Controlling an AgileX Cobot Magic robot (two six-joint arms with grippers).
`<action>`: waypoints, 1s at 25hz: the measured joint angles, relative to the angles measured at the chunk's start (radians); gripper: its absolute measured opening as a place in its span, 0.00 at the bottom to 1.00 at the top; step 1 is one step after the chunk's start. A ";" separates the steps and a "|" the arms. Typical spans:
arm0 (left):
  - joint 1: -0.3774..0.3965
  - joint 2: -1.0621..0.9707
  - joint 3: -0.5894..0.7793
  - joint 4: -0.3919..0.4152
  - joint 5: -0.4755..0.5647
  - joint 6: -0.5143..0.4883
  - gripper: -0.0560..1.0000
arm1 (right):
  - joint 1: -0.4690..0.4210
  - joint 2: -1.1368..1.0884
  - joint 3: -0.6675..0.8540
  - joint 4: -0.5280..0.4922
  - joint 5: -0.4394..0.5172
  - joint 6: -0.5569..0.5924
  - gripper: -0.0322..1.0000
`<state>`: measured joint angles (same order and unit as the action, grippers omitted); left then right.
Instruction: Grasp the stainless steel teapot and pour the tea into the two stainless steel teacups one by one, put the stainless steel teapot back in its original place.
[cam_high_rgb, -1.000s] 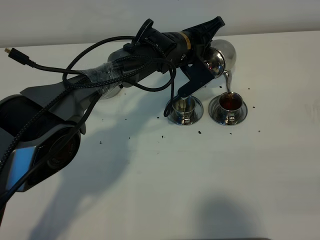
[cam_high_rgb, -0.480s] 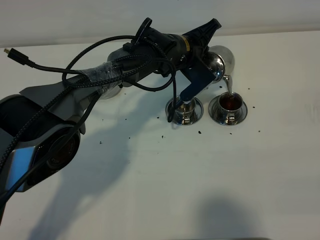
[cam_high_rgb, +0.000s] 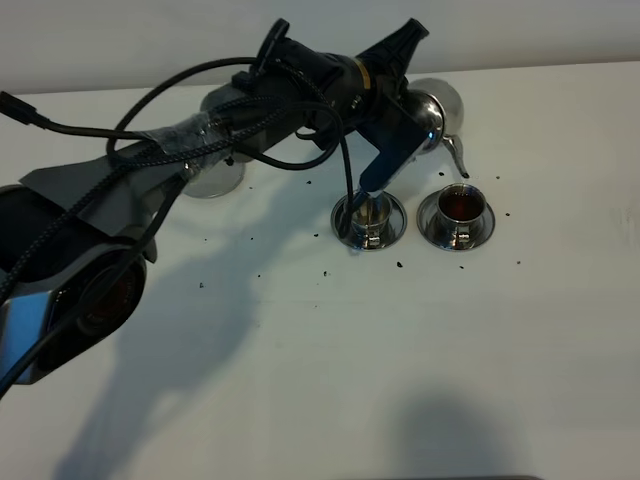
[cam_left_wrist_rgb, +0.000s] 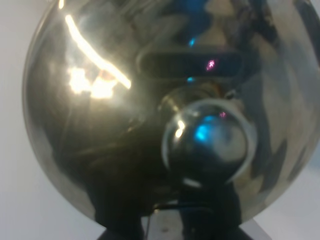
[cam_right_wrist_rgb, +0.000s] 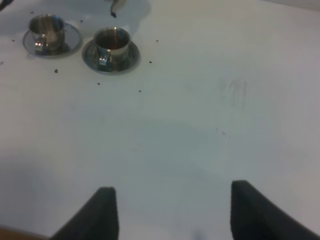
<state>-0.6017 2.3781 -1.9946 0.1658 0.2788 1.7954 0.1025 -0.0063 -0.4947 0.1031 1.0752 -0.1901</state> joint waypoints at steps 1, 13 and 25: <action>0.000 -0.005 0.000 0.000 0.004 -0.020 0.26 | 0.000 0.000 0.000 0.000 0.000 0.000 0.50; 0.000 -0.085 0.000 0.000 0.180 -0.399 0.26 | 0.000 0.000 0.000 0.000 0.000 0.000 0.50; 0.000 -0.109 0.000 -0.027 0.335 -0.816 0.26 | 0.000 0.000 0.000 0.000 0.000 0.000 0.50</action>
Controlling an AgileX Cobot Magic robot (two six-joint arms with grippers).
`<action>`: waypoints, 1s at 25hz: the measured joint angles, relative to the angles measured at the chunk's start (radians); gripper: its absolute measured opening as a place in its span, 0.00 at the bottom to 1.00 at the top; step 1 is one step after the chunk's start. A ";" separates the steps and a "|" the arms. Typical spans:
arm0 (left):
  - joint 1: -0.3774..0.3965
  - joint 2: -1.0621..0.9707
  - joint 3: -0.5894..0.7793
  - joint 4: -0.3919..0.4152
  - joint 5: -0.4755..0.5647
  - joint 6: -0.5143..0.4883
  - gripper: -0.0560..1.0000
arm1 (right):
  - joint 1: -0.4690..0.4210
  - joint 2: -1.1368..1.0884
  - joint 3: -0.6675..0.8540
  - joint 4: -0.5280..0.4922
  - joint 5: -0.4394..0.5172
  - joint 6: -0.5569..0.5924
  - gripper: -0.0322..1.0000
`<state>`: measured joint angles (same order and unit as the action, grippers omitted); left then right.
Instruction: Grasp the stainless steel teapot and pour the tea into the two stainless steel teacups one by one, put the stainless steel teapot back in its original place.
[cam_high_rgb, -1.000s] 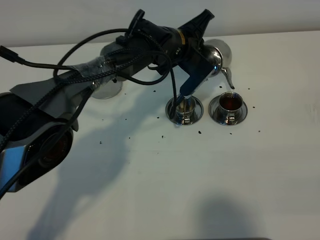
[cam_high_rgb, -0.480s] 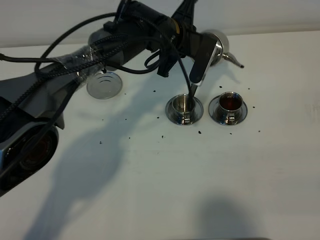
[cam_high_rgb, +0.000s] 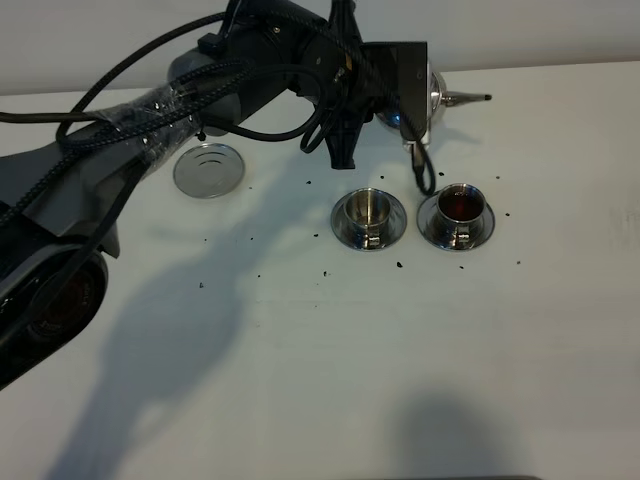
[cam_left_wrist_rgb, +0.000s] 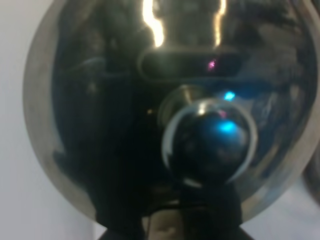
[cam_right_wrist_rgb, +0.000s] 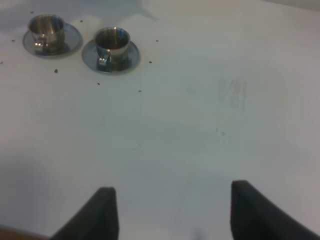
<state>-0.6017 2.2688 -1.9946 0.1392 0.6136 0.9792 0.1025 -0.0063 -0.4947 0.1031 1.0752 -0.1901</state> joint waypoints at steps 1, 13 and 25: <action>-0.001 -0.004 0.000 -0.003 0.016 -0.029 0.26 | 0.000 0.000 0.000 0.000 0.000 0.000 0.50; -0.068 -0.068 0.000 -0.053 0.245 -0.429 0.26 | 0.000 0.000 0.000 0.000 0.000 0.000 0.50; -0.123 -0.078 0.000 -0.201 0.508 -0.593 0.26 | 0.000 0.000 0.000 0.000 0.000 0.000 0.50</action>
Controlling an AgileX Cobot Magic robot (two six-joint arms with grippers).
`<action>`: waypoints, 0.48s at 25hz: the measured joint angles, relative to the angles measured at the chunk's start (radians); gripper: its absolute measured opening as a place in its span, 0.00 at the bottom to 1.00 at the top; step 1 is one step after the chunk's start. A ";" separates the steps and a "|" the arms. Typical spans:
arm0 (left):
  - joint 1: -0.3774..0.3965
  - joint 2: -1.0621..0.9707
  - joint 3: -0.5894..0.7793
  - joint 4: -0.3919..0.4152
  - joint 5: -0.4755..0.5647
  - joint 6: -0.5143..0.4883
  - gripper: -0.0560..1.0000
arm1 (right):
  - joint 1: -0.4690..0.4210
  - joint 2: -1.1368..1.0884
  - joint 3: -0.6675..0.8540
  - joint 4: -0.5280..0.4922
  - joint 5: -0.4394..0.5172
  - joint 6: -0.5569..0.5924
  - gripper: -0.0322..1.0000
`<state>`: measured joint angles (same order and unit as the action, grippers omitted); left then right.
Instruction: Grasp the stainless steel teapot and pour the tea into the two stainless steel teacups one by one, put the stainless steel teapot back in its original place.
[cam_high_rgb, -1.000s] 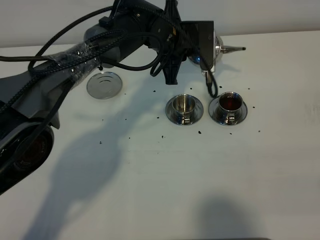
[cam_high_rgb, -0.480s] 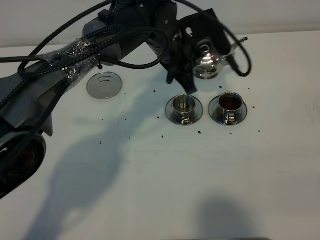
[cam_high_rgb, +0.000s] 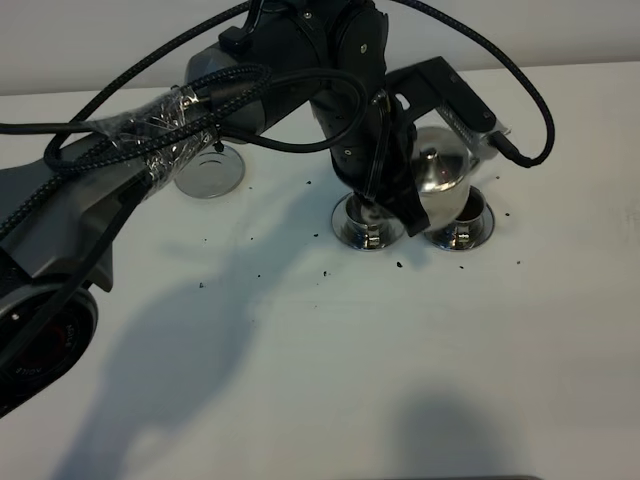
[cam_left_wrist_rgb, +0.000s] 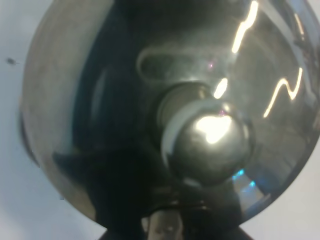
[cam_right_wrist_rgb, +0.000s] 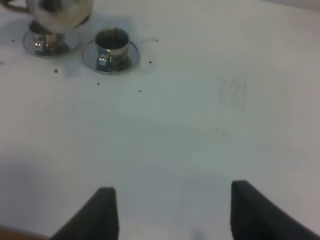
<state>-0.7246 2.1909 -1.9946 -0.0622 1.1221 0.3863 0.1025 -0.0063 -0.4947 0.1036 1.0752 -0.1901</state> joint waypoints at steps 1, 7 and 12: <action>0.000 0.000 0.000 -0.014 0.014 -0.005 0.26 | 0.000 0.000 0.000 0.000 0.000 0.000 0.50; -0.002 0.001 0.007 -0.030 0.064 -0.058 0.26 | 0.000 0.000 0.000 0.000 0.000 0.000 0.50; -0.010 0.001 0.067 -0.017 0.058 -0.099 0.26 | 0.000 0.000 0.000 0.000 0.000 0.000 0.50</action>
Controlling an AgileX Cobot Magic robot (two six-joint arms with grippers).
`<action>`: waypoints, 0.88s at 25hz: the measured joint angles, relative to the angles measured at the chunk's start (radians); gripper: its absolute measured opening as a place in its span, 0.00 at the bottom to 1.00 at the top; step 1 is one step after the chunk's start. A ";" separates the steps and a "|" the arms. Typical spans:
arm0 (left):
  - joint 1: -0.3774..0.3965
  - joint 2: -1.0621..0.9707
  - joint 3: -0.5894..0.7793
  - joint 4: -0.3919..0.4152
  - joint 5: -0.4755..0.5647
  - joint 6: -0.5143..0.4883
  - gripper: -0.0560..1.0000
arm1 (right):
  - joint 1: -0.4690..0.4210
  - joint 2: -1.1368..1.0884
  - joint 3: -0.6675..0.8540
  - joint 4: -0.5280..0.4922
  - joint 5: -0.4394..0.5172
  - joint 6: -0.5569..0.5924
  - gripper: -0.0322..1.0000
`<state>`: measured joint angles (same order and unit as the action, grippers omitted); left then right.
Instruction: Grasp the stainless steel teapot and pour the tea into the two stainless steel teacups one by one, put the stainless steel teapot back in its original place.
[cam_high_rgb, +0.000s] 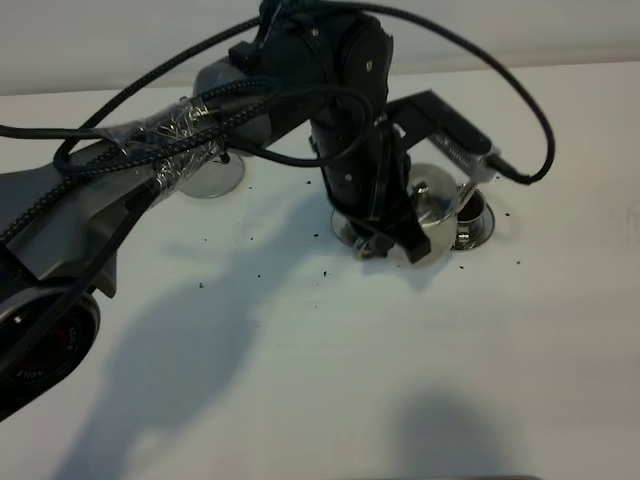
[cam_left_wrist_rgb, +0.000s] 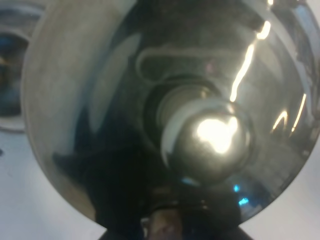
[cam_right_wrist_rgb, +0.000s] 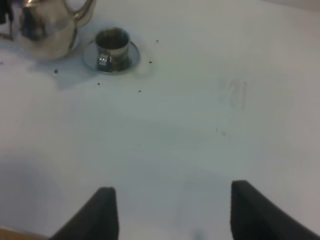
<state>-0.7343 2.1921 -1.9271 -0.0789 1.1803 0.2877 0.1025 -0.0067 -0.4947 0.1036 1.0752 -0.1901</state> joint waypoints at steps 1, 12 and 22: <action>0.000 0.000 0.020 0.005 -0.012 -0.005 0.26 | 0.000 0.000 0.000 0.000 0.000 0.000 0.50; 0.000 0.000 0.172 -0.007 -0.215 -0.031 0.26 | 0.000 -0.001 0.000 0.000 0.000 0.000 0.50; 0.000 -0.002 0.175 -0.016 -0.204 -0.031 0.26 | 0.000 -0.001 0.000 0.000 0.000 0.000 0.50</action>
<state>-0.7347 2.1896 -1.7518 -0.0950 0.9764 0.2565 0.1025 -0.0075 -0.4947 0.1036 1.0752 -0.1901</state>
